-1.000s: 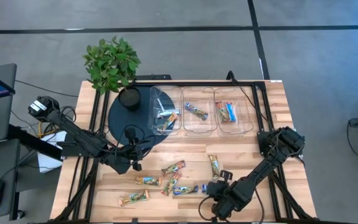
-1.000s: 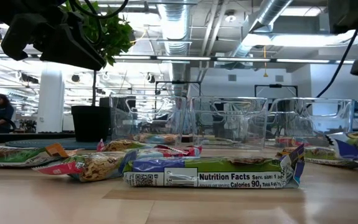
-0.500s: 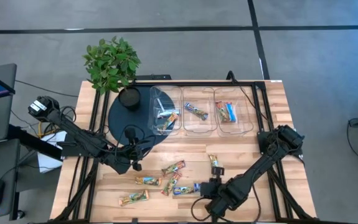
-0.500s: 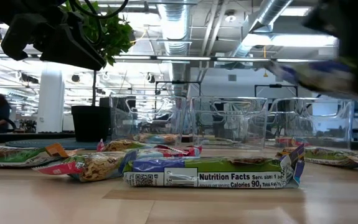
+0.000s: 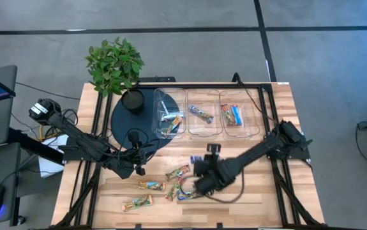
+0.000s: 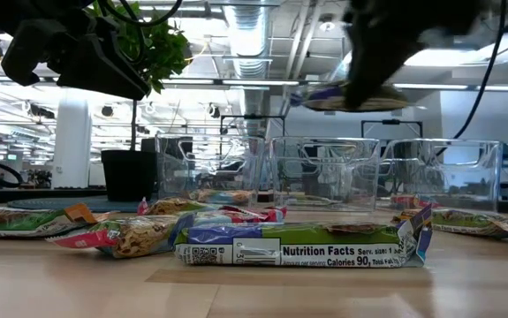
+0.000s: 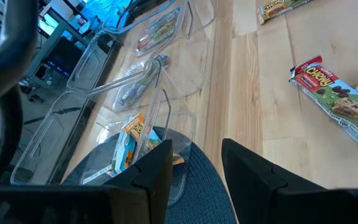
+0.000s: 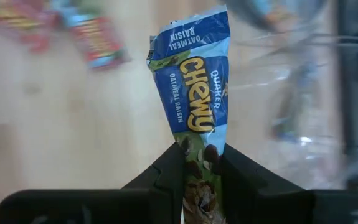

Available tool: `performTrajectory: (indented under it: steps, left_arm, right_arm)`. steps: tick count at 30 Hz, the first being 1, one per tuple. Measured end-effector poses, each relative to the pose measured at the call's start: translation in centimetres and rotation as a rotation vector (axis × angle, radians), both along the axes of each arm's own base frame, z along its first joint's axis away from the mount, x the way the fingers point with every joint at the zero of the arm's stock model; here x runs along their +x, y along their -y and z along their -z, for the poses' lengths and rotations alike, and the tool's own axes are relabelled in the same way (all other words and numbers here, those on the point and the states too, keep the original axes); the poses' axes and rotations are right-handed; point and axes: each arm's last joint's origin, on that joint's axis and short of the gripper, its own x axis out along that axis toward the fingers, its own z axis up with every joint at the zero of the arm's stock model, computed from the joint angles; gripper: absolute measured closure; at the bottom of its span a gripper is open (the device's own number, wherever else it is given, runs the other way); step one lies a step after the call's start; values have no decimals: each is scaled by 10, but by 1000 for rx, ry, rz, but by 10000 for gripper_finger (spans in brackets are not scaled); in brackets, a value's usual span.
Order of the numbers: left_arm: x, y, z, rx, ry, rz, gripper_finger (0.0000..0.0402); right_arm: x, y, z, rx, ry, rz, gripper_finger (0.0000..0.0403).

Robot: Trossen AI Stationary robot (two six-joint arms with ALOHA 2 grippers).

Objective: Pick and place Granola Bars by type
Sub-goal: Put the blue granola bar into the middle transparent bin

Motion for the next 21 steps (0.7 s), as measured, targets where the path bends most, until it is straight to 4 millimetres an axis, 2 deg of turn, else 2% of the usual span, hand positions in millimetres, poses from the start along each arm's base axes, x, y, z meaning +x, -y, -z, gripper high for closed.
performTrajectory:
  steps: [5, 9, 14, 21]
  left_arm:
    - [0, 0, 0, 1, -1, 0, 267]
    - [0, 0, 0, 2, -4, 0, 267]
    - [0, 0, 1, -5, -14, 11, 267]
    - [-1, 0, 1, -11, -21, 19, 267]
  right_arm:
    - [14, 35, -14, -120, 7, 54, 332]
    - [25, 65, -27, -182, 72, 179, 332]
    - [37, 113, -30, -144, 150, 416, 332]
    - [39, 182, -29, -61, 183, 709, 332]
